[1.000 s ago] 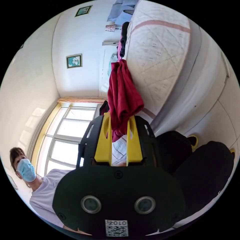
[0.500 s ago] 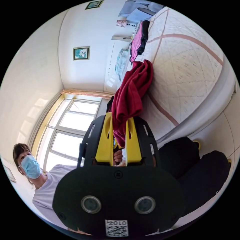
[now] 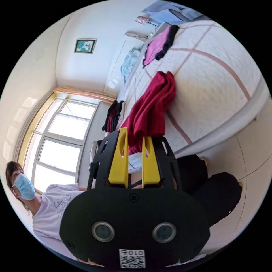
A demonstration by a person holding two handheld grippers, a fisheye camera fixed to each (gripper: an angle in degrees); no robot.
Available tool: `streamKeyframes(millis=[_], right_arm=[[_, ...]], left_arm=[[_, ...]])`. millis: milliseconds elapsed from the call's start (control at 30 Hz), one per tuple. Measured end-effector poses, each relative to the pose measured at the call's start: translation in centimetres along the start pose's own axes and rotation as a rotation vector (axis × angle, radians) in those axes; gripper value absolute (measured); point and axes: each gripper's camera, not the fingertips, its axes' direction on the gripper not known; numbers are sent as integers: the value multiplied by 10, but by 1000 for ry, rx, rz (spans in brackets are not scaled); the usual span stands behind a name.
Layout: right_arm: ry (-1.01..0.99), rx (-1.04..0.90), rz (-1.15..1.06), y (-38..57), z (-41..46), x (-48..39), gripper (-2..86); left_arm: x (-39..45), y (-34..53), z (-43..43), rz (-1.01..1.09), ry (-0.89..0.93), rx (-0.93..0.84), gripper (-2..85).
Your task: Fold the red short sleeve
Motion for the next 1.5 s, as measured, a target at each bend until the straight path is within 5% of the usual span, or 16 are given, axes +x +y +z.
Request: streamKeyframes(millis=[267, 467, 700, 833, 1033, 1167, 1400, 1500], right_arm=[[-75, -117, -455, -36, 55, -189, 81], [-103, -348, -477, -115, 197, -255, 78], [-240, -229, -743, -222, 317, -401, 76], [-150, -319, -623, -260, 430, -403, 79], [-50, -582, -248, -247, 546, -304, 81], [-140, -569, -232, -237, 536, -295, 82], [-67, -574, -277, -218, 507, -312, 66], [56, -541, -377, -197, 465, -321, 44]], left_arm=[[106, -26, -138, 267, 57, 111, 71], [91, -49, -257, 228, 5, 210, 68], [156, -160, -437, 428, -300, 375, 67], [110, -207, -500, 202, -389, 390, 62], [-38, -187, -491, -304, -355, 381, 53], [-44, -183, -477, -290, -300, 399, 52], [13, -197, -442, -249, -530, 347, 54], [60, -200, -415, -190, -760, 311, 53]])
